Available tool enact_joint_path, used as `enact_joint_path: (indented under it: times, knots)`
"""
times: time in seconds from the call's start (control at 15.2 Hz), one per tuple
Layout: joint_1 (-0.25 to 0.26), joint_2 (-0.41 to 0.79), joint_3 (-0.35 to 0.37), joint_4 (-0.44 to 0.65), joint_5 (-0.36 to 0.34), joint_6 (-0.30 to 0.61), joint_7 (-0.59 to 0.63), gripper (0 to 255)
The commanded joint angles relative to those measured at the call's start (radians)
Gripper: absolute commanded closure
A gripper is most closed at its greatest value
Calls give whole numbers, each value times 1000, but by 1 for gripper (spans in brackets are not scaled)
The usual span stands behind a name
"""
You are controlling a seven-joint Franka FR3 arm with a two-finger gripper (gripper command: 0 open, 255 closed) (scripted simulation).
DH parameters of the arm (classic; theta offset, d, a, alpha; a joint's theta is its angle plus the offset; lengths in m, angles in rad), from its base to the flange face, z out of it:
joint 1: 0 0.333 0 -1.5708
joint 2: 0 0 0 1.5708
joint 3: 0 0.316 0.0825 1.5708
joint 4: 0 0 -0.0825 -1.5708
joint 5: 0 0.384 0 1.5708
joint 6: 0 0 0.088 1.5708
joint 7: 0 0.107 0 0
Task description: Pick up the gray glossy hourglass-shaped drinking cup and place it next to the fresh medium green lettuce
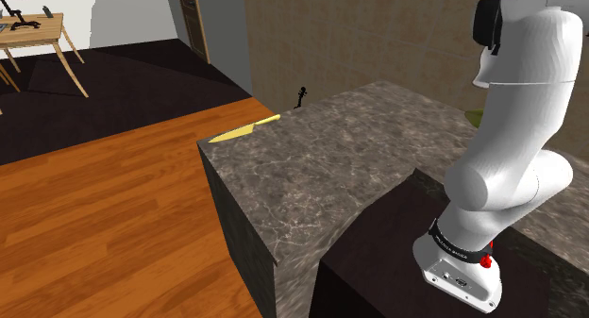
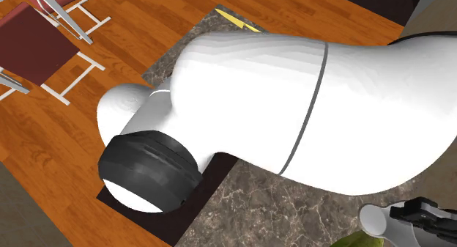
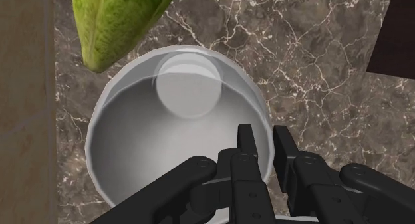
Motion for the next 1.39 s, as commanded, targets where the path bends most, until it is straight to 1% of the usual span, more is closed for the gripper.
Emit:
enact_joint_path:
  times: [0.0,0.26,0.59,1.32]
  knots:
    - [-50,43,9,39,30,-10,-31,255]
    - [-13,20,3,-49,12,58,-28,255]
    - [22,2,-1,-144,-2,136,-25,255]
    - [63,-9,0,-311,-7,290,-29,255]
